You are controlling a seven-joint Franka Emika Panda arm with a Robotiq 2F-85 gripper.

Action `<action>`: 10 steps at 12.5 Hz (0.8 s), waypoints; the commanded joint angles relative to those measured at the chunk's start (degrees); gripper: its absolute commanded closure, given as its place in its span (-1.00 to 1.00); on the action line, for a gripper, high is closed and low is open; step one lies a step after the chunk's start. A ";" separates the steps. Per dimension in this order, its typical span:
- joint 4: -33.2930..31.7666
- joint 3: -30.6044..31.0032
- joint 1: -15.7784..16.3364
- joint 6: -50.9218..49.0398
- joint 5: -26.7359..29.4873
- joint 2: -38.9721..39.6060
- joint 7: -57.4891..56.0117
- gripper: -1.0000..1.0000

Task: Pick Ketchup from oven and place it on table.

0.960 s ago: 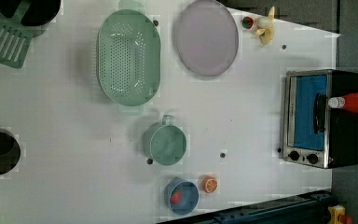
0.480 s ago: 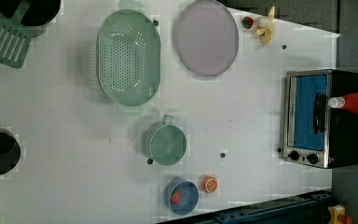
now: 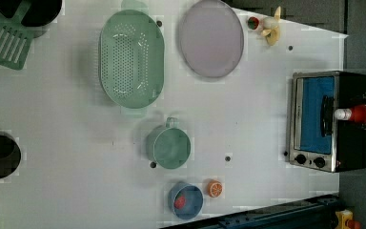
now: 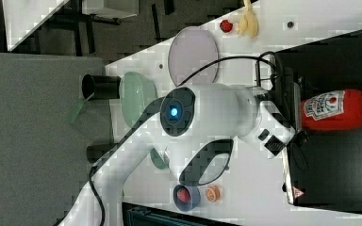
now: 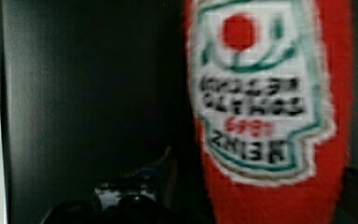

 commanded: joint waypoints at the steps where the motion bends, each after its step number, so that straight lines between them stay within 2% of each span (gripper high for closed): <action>1: 1.75 -1.05 -1.67 0.67 2.60 -1.60 0.27 -0.92; 3: 1.36 -1.05 -1.85 0.87 3.16 -1.50 0.21 -0.43; 4: 1.55 -1.01 -1.71 0.83 3.20 -1.71 0.21 -0.27; 7: 3.53 -1.10 -1.53 -0.88 2.86 -3.54 0.22 -0.27; 10: 7.59 -1.00 -0.47 -8.49 2.48 -7.65 0.22 -0.27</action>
